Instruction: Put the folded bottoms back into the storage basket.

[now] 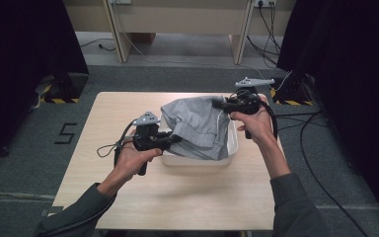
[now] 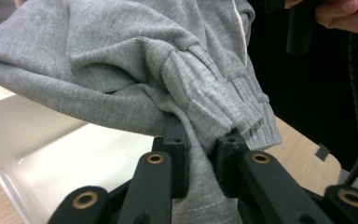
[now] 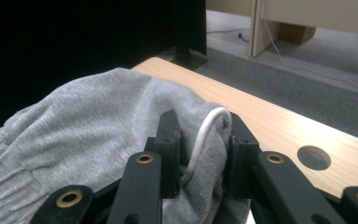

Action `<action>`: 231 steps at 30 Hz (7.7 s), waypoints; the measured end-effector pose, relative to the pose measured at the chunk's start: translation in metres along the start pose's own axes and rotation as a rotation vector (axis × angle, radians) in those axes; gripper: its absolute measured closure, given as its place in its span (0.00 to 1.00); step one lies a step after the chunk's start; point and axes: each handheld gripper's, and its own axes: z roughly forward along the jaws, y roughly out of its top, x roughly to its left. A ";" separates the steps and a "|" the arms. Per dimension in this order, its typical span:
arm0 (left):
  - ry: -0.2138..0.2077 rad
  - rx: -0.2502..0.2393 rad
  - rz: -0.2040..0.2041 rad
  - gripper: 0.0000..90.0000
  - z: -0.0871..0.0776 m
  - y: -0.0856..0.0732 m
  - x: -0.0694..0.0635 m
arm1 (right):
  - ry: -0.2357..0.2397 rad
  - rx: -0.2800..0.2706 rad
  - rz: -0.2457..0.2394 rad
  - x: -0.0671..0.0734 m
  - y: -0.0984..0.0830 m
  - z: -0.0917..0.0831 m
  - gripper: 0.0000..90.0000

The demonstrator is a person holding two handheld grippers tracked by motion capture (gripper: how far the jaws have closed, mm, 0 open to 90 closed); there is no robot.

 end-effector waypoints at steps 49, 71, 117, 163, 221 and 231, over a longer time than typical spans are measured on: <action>0.113 0.249 -0.101 0.86 0.086 -0.034 0.054 | -0.100 0.248 0.103 -0.055 -0.057 0.094 0.80; 0.138 0.248 -0.097 0.78 0.070 -0.027 0.060 | -0.163 0.348 0.096 -0.050 -0.061 0.099 0.68; 0.095 0.151 -0.103 0.50 0.048 -0.024 0.055 | -0.117 0.198 0.108 -0.041 -0.073 0.041 0.49; 0.036 0.093 -0.033 0.18 0.011 -0.026 0.018 | -0.098 0.065 0.071 0.000 -0.086 -0.013 0.42; 0.036 0.074 0.022 0.19 -0.030 -0.092 -0.001 | -0.074 -0.005 -0.010 0.058 -0.155 -0.046 0.34; 0.052 0.057 0.038 0.19 -0.037 -0.112 -0.004 | -0.062 0.006 -0.019 0.068 -0.179 -0.045 0.34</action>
